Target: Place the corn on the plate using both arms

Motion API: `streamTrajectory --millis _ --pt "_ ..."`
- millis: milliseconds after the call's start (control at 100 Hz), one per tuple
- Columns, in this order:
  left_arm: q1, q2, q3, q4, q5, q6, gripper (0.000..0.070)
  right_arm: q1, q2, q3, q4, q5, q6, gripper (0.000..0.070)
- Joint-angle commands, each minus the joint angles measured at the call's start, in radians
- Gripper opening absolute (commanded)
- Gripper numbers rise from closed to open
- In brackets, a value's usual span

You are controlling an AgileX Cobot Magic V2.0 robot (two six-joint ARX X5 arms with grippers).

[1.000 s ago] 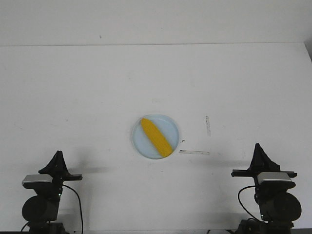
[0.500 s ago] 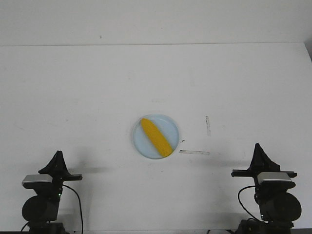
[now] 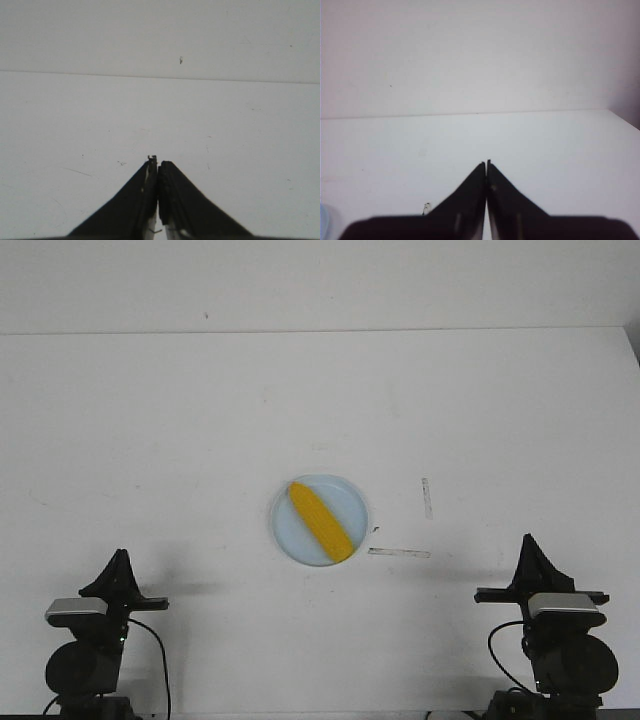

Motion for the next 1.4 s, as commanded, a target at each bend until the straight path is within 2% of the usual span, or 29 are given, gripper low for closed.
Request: streamTrajectory --millis 0,140,260,370,470,600,660,1000,1390 --pt "0.001 -0.002 -0.021 0.015 -0.002 0.002 0.0001 0.0 -0.003 0.003 0.011 0.0 0.008 0.0" --pt "0.001 -0.002 -0.021 0.014 -0.002 0.002 0.0001 0.001 -0.003 0.0 0.018 0.0 0.007 0.0" --pt "0.001 -0.002 -0.021 0.015 -0.002 0.002 0.0001 0.011 -0.023 -0.031 0.025 0.005 -0.029 0.0" --pt "0.001 -0.002 -0.021 0.014 -0.002 0.002 0.0001 0.042 -0.081 -0.124 0.111 -0.027 -0.052 0.0" --pt "0.001 -0.002 -0.021 0.013 -0.002 0.002 0.0001 0.063 -0.13 -0.199 0.181 -0.025 -0.052 0.0" --pt "0.001 -0.002 -0.021 0.014 -0.002 0.002 0.0001 0.069 -0.127 -0.257 0.196 -0.026 -0.051 0.0" --pt "0.001 -0.002 -0.021 0.013 -0.002 0.002 0.0001 0.074 -0.127 -0.3 0.254 -0.019 -0.051 0.0" --pt "0.001 -0.002 -0.021 0.013 -0.002 0.002 0.0001 0.082 -0.127 -0.3 0.24 0.03 -0.048 0.0" --pt "0.001 -0.002 -0.021 0.013 -0.002 0.002 0.0001 0.095 -0.127 -0.3 0.242 0.026 -0.048 0.0"
